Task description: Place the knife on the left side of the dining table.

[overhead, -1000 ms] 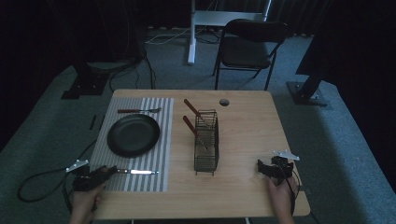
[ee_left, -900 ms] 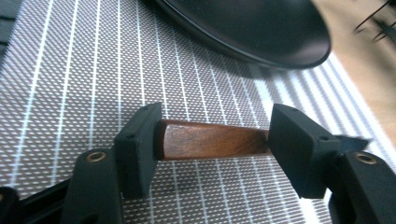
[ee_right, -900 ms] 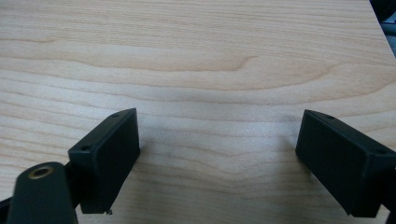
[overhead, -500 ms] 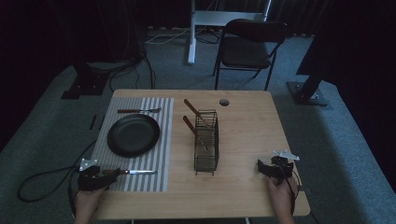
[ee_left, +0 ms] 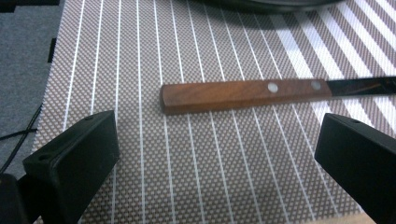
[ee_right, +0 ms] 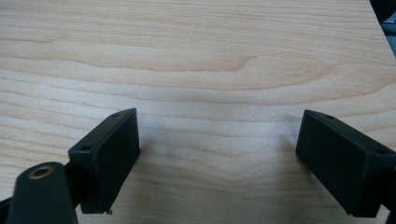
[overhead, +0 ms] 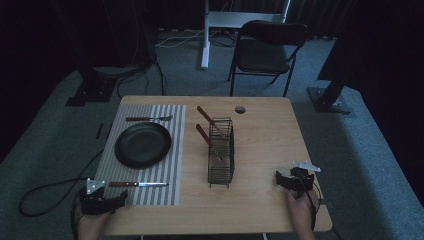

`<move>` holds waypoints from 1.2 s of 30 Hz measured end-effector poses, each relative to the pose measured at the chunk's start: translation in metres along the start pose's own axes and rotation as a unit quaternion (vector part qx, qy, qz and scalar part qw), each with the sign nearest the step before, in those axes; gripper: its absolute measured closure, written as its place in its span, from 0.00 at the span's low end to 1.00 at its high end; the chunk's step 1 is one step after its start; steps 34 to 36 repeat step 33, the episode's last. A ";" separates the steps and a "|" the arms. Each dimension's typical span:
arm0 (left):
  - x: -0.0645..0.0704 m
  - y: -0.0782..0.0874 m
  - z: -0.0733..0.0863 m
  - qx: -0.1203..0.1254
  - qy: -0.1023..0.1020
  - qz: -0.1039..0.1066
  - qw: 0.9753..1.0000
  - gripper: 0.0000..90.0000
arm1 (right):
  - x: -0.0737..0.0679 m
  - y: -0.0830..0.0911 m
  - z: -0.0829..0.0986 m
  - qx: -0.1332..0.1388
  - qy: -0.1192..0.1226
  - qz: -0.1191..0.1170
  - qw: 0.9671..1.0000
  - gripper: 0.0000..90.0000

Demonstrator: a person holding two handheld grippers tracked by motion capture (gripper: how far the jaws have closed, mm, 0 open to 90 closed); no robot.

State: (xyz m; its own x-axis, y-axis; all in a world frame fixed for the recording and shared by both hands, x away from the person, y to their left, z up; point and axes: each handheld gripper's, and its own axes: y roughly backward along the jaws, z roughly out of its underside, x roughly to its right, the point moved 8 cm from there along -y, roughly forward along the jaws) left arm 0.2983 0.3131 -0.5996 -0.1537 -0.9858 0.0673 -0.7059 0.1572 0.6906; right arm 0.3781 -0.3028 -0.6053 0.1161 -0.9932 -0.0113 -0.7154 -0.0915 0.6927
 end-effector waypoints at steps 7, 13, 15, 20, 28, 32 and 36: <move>0.000 0.004 -0.001 0.019 -0.013 -0.028 0.999 0.01 | 0.000 0.000 0.000 0.000 0.000 0.000 1.000 0.14; 0.000 0.004 -0.001 0.023 -0.015 -0.026 0.999 0.01 | 0.000 0.000 0.000 0.000 0.000 0.000 1.000 0.14; 0.000 0.004 -0.001 0.023 -0.016 -0.022 0.999 0.01 | 0.000 0.000 0.000 0.000 0.000 0.000 1.000 0.14; -0.004 0.002 -0.003 0.025 -0.008 -0.024 0.999 0.01 | 0.000 0.000 0.000 0.000 0.000 0.000 1.000 0.14; -0.004 0.002 -0.003 0.024 -0.009 -0.026 0.999 0.01 | 0.000 0.000 0.000 0.000 0.000 0.000 1.000 0.14; -0.005 0.002 -0.003 0.023 -0.009 -0.026 0.999 0.01 | 0.000 0.000 0.000 0.000 0.000 0.000 1.000 0.14; -0.005 0.002 -0.003 0.024 -0.007 -0.026 0.999 0.01 | 0.000 0.000 0.000 0.000 0.000 0.000 1.000 0.14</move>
